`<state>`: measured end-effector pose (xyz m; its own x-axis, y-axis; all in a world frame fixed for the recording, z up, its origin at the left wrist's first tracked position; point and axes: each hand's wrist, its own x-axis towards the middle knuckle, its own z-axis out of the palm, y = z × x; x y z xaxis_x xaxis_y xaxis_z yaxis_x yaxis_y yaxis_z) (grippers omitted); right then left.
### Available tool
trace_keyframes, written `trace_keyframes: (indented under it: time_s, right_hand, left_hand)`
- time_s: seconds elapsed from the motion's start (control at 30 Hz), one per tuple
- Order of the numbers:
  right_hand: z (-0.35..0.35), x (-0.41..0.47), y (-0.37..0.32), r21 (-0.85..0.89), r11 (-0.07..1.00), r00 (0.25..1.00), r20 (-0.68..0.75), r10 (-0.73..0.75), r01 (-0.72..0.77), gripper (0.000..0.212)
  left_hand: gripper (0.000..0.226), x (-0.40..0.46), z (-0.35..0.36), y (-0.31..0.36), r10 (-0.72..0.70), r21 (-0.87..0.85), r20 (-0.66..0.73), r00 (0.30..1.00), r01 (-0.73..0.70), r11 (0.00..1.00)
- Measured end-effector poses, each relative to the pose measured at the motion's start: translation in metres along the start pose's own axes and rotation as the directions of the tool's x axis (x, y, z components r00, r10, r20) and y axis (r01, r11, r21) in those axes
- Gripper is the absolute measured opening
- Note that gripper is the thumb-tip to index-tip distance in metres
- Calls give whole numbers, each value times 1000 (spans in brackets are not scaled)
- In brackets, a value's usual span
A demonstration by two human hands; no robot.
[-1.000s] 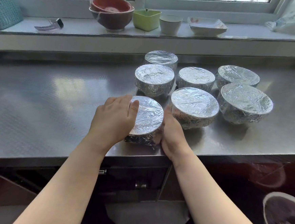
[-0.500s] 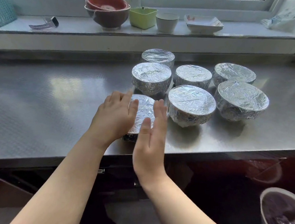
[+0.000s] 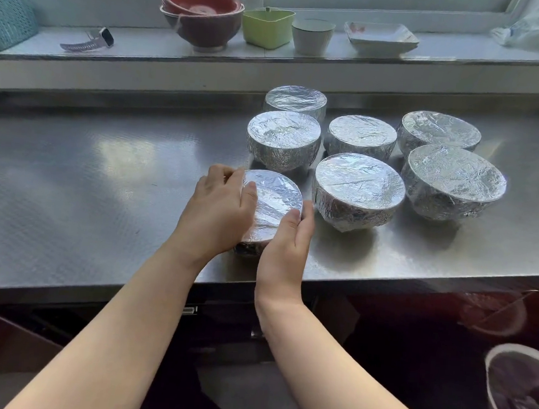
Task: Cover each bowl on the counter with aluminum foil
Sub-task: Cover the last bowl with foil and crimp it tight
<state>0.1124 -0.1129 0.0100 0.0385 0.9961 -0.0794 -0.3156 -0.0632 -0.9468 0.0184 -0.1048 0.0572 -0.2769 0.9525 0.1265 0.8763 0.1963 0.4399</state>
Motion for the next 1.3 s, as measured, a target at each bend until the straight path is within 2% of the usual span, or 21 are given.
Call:
trace_keyframes:
  time_s: [0.3,0.4,0.47,0.53,0.6,0.67,0.77,0.83,1.0,1.13,1.23,1.3]
  right_hand:
    - [-9,28,1,72,990,987,112,116,-124,42]
    - [-11,31,-2,67,982,976,143,166,-177,65]
    - [-15,33,-7,129,956,954,183,239,-264,57]
    - [-19,38,-10,220,910,915,283,287,-353,56]
    - [-25,40,-11,265,894,900,352,257,-360,62]
    - [-31,37,-18,226,907,901,341,268,-356,64]
    - [-44,34,-24,119,952,937,244,249,-284,64]
    - [-50,27,-30,111,956,943,232,240,-271,63]
    - [-53,14,-30,19,988,970,193,146,-152,56]
    - [-46,11,-31,-100,991,978,198,-66,87,51]
    - [-34,13,-37,-204,939,943,246,-225,277,45]
    - [-26,22,-40,-321,858,901,308,-305,400,45]
  left_hand:
    - [51,0,4,0,-74,-35,-17,997,73,997]
    - [52,0,4,1,-92,-47,-18,996,91,995]
    - [54,0,3,2,-101,-71,-18,995,100,993]
    - [58,2,0,1,-124,-121,-1,992,123,985]
    - [64,5,-2,-1,-148,-168,31,988,151,974]
    - [67,9,-2,-5,-153,-199,45,987,159,967]
    - [68,10,-2,-9,-143,-274,40,989,148,950]
    - [67,11,-3,-10,-118,-318,16,993,117,941]
    - [81,0,0,-12,-41,-364,-144,989,-14,931]
    - [101,-21,6,-16,87,-287,-322,943,-185,940]
    - [112,-33,17,-17,162,-183,-318,934,-228,956]
    - [113,-35,24,-18,194,-127,-315,929,-244,962]
